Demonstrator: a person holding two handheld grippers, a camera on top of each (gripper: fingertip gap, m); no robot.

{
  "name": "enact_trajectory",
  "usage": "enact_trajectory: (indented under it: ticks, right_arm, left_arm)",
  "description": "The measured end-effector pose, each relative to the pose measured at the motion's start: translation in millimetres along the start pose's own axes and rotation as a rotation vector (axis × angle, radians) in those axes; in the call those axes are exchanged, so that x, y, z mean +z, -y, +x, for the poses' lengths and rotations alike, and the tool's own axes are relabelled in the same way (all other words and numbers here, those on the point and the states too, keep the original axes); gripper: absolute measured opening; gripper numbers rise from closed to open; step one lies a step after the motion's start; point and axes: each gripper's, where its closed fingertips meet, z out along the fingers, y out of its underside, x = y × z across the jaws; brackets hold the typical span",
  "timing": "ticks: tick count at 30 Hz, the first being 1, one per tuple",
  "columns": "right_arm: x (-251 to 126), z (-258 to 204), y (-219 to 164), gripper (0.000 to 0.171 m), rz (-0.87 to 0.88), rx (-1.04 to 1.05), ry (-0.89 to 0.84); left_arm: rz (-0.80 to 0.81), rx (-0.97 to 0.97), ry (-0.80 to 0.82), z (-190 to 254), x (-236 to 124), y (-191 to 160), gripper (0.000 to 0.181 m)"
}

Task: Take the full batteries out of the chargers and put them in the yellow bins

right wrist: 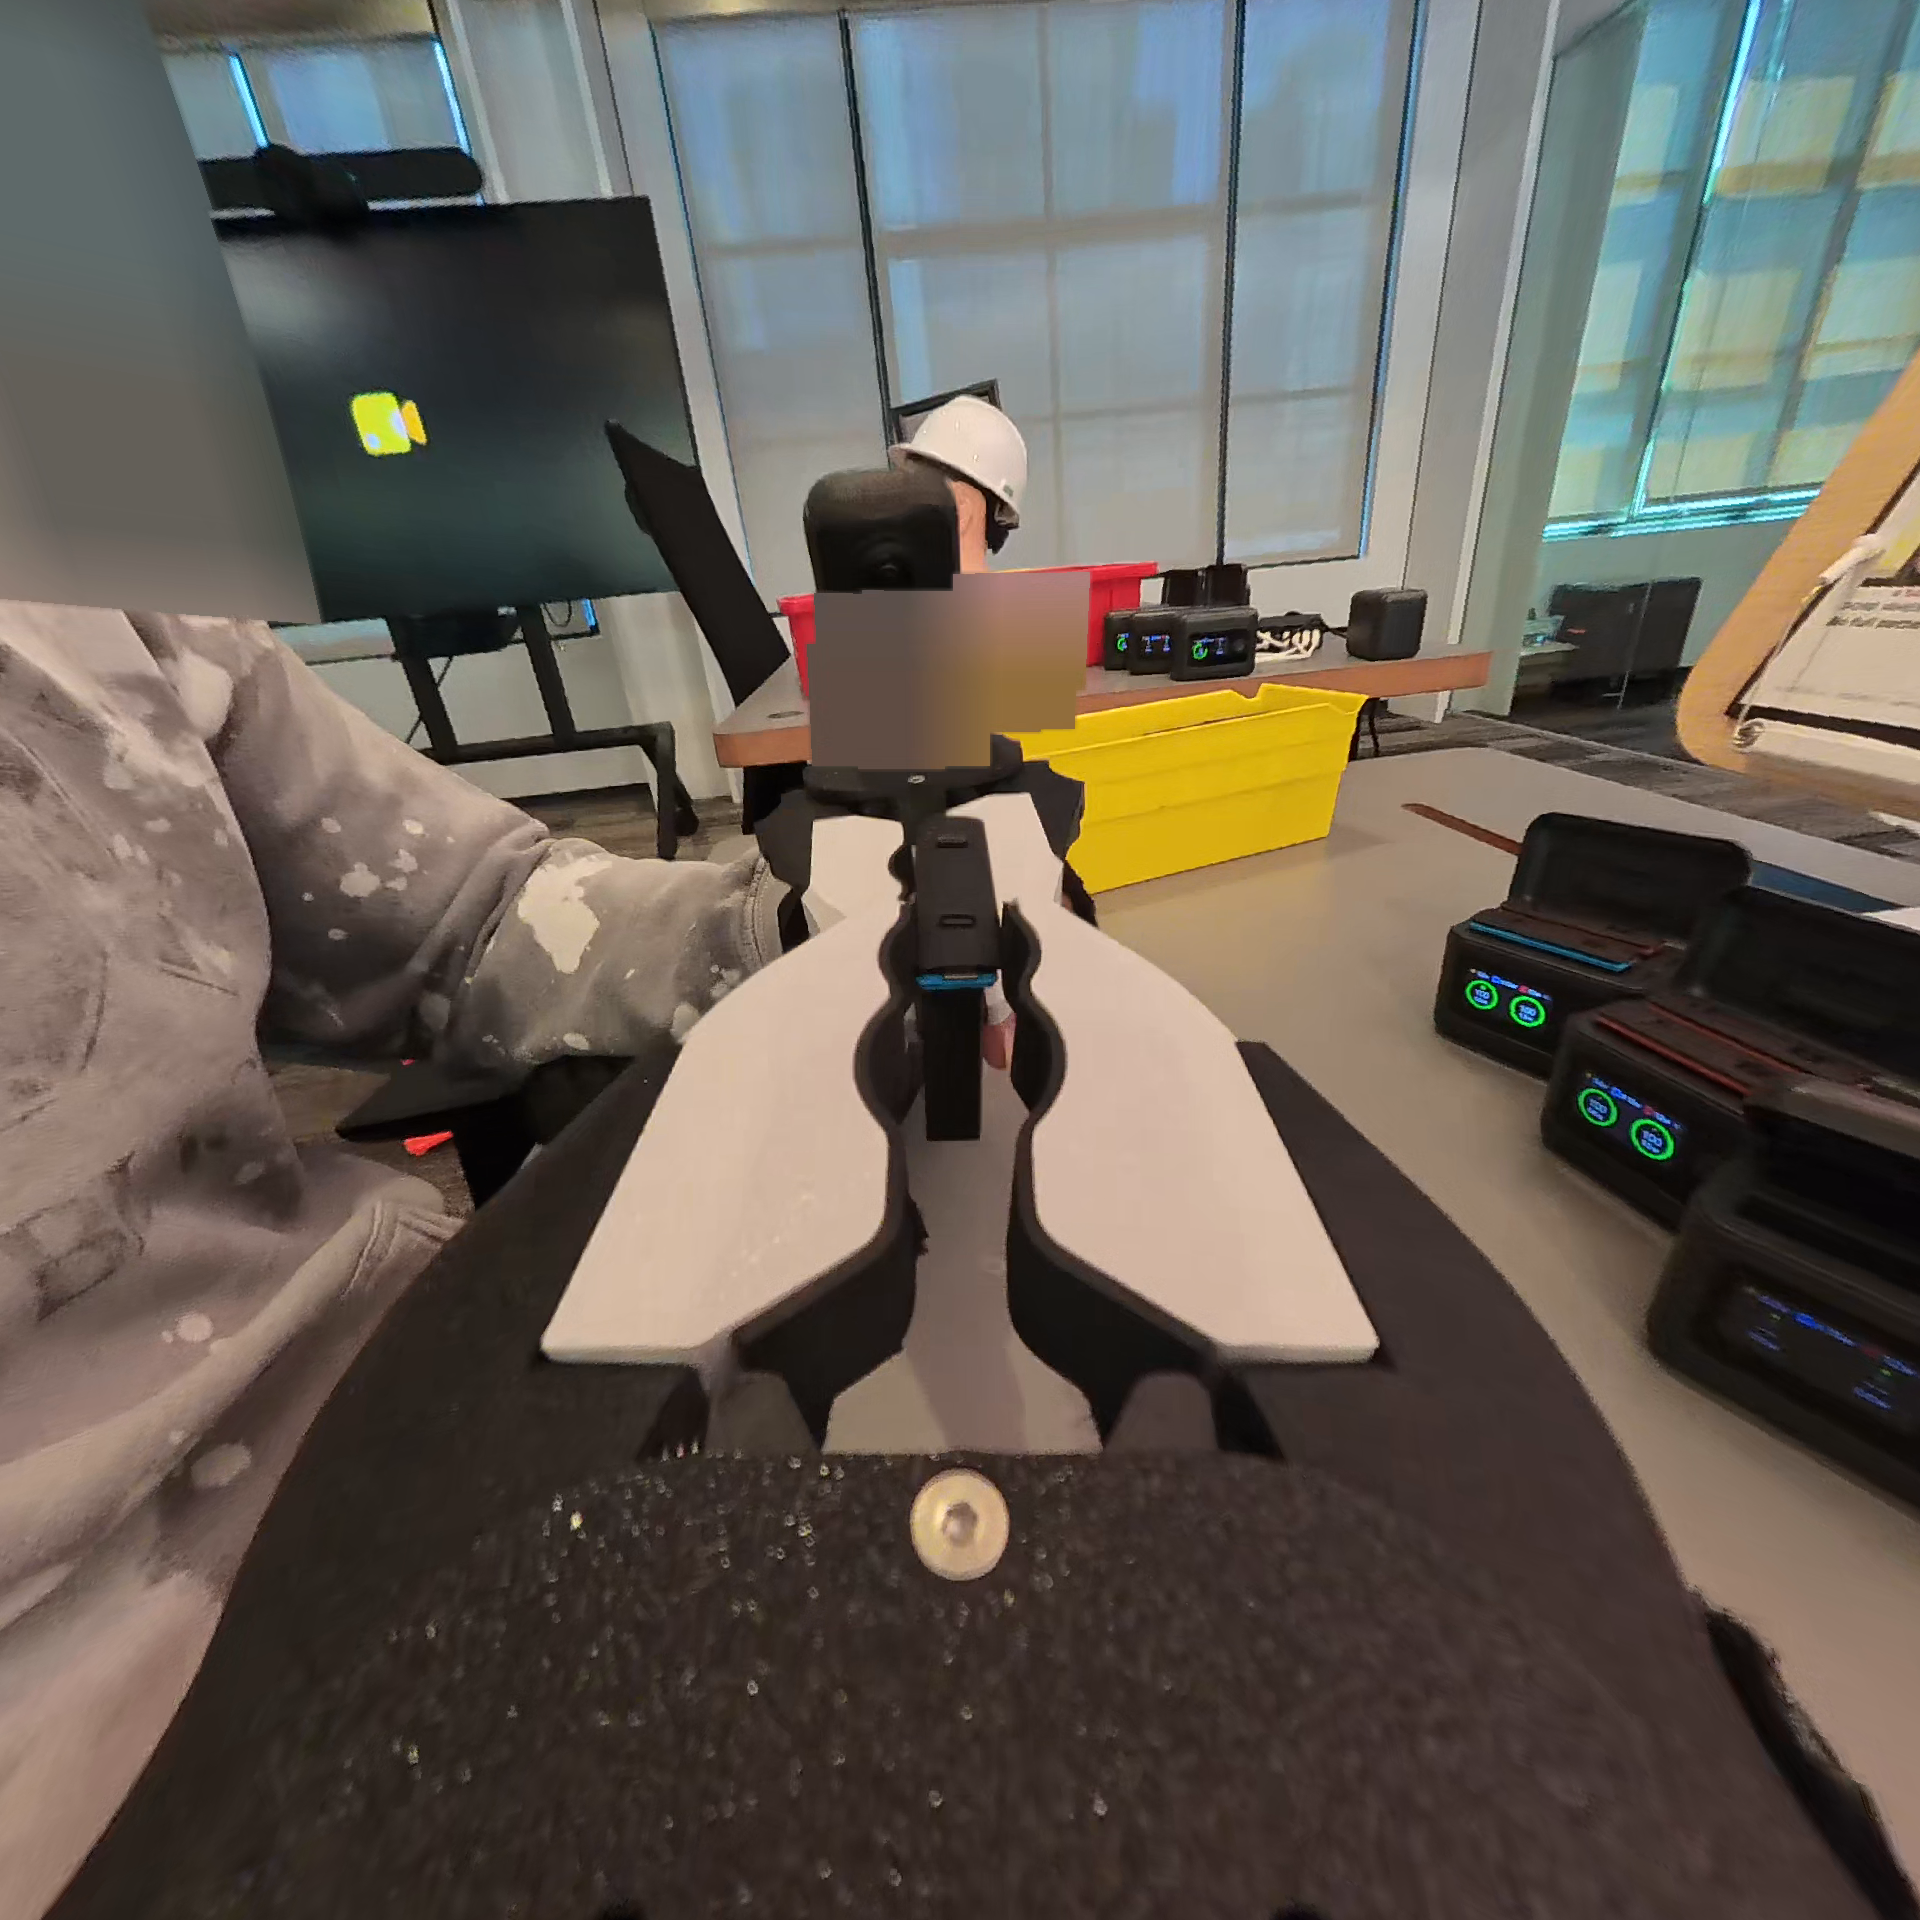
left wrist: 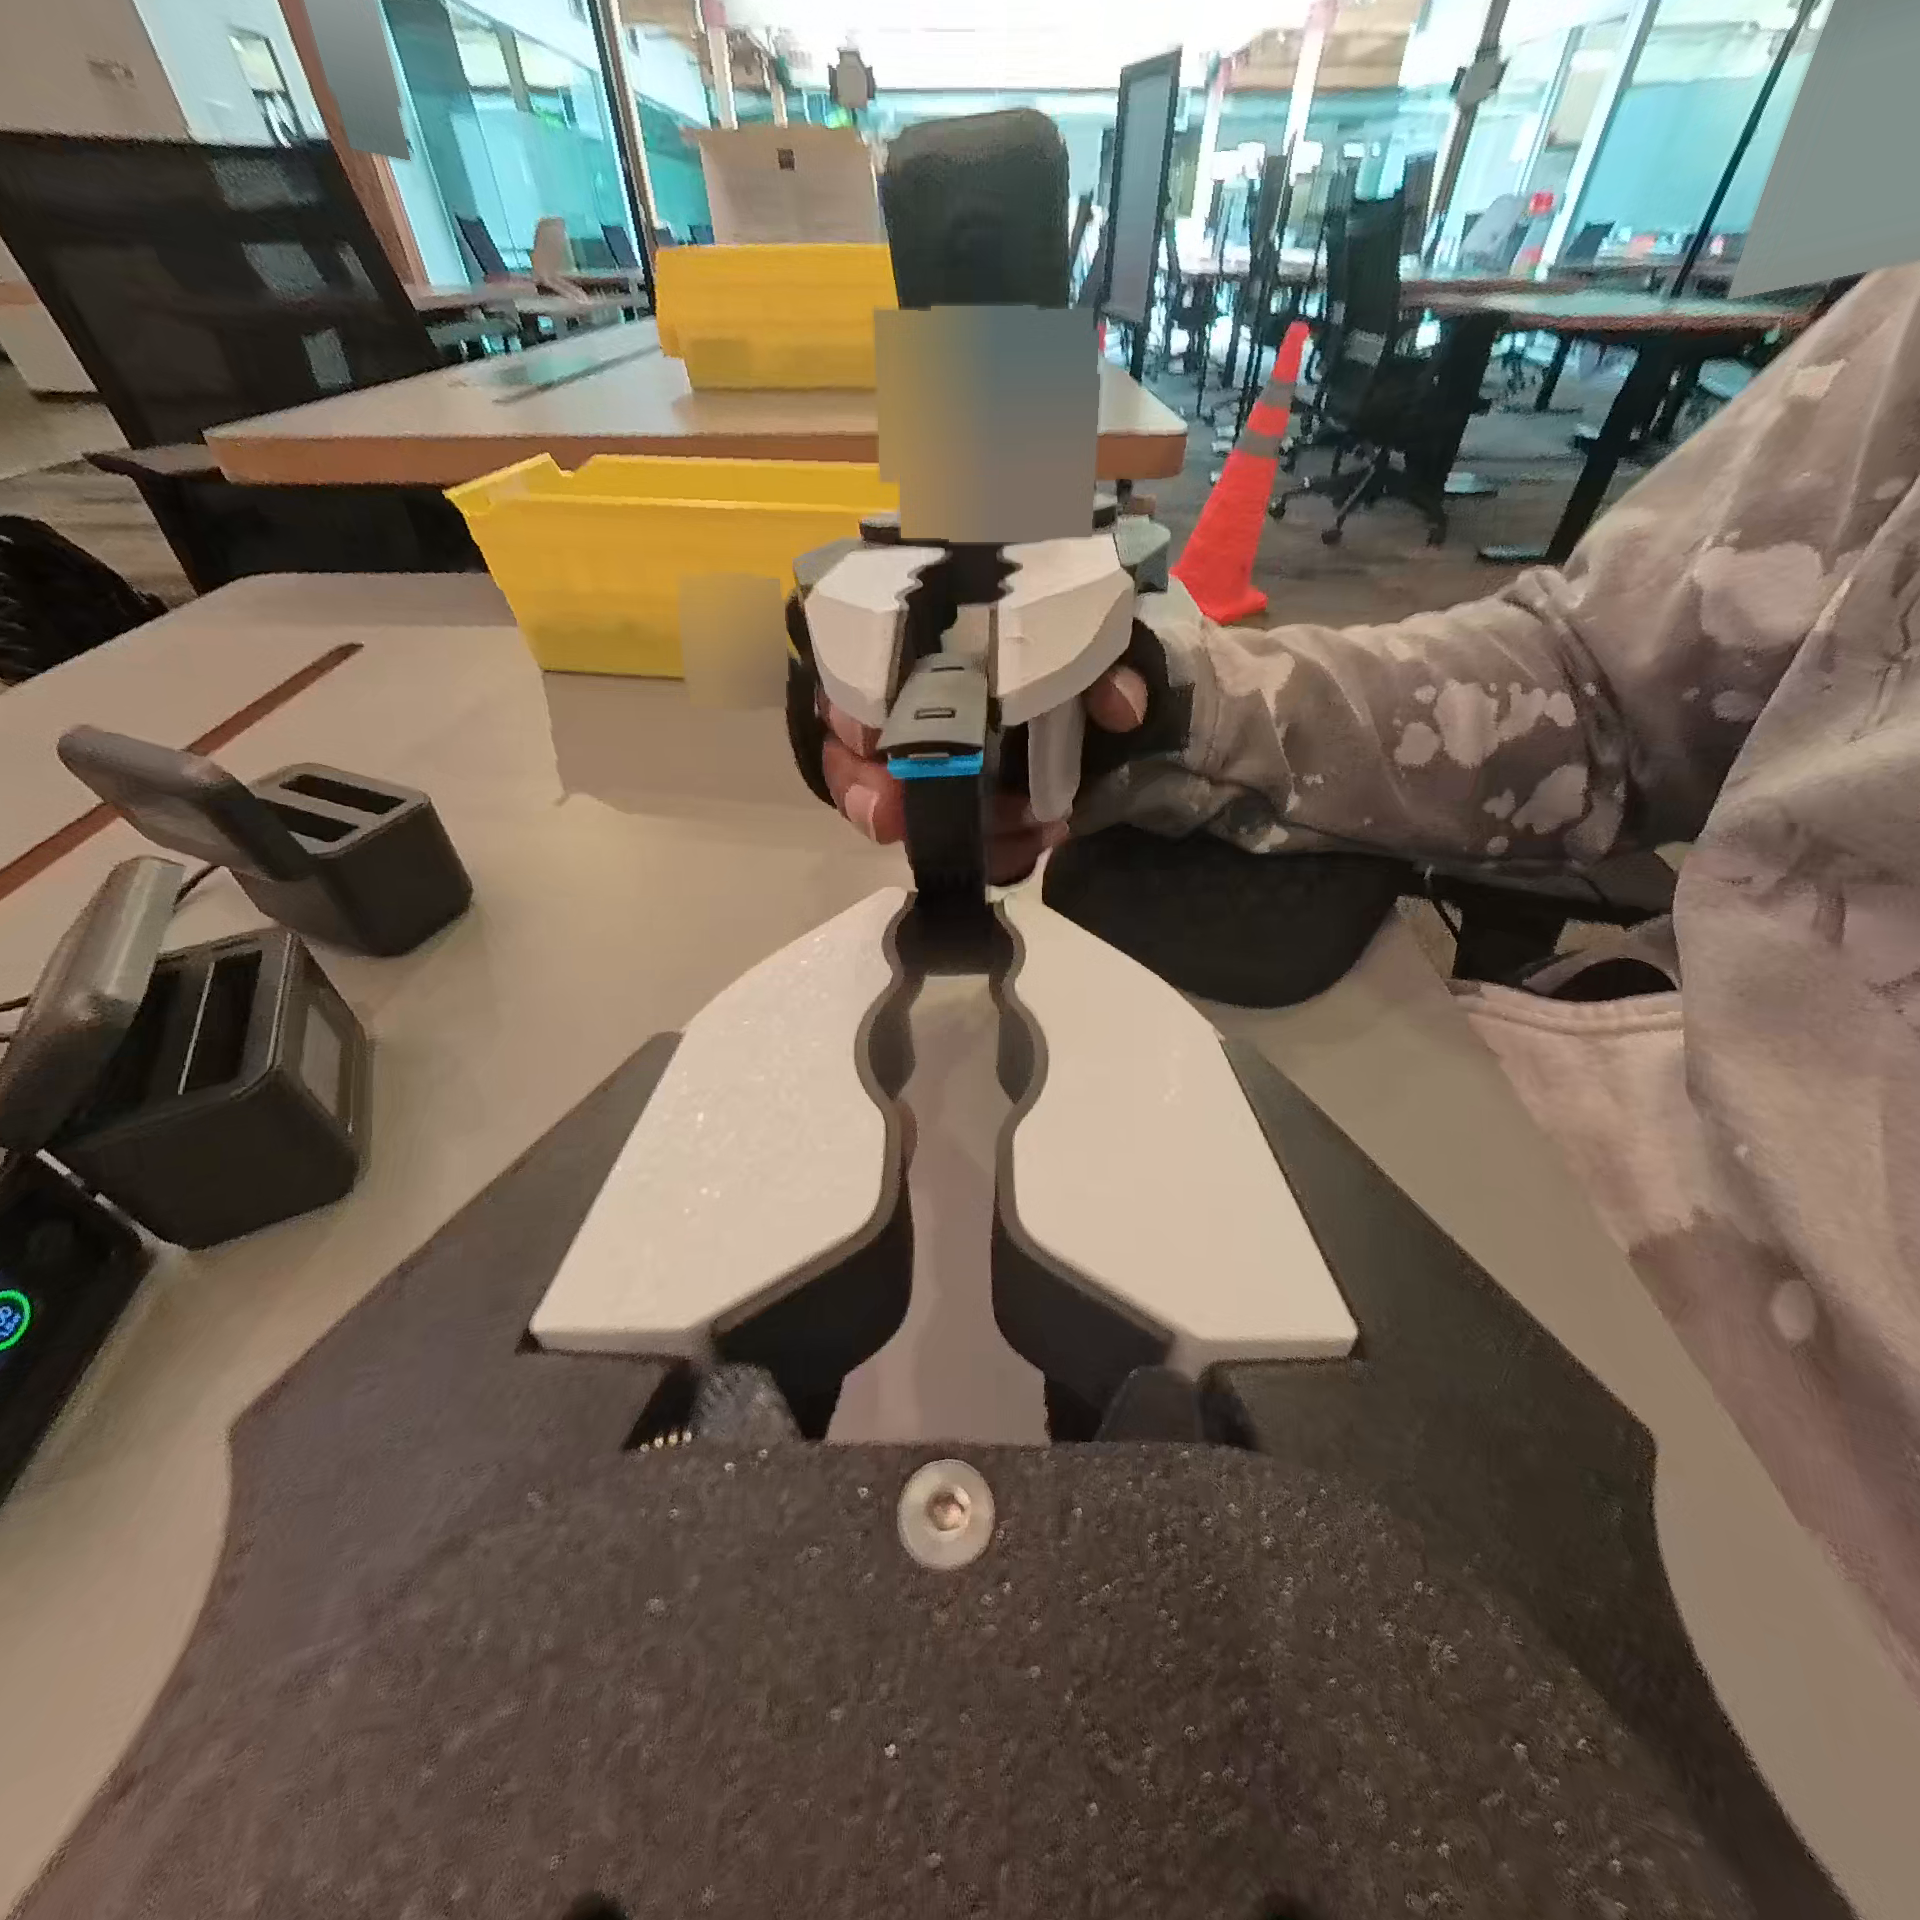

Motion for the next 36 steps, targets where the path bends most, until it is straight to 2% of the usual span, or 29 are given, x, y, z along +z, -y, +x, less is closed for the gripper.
enact_trajectory:
  ticks: [8,12,28,29,31,36]
  right_arm:
    - [2,2,-51,0.021,-0.371,-0.198,-0.058]
    - [-1,8,-80,0.019,-0.545,-0.284,-0.094]
    - [8,2,-71,0.029,-0.446,-0.205,-0.058]
    - [10,1,-71,0.029,-0.435,-0.202,-0.054]
    - [9,2,-68,0.015,-0.427,-0.205,-0.060]
    - [6,5,-66,0.014,-0.444,-0.212,-0.085]
  left_arm:
    - [-0.303,0.156,0.042,-2,3,-46,0.011]
    - [-0.337,0.168,0.032,-1,5,-54,0.011]
    - [-0.047,0.089,-0.004,1,-6,-8,0.011]
    - [-0.043,0.090,-0.010,2,-6,-8,0.011]
    - [-0.031,0.088,-0.019,4,-6,-6,0.011]
    - [-0.036,0.077,0.000,-1,-5,-11,0.011]
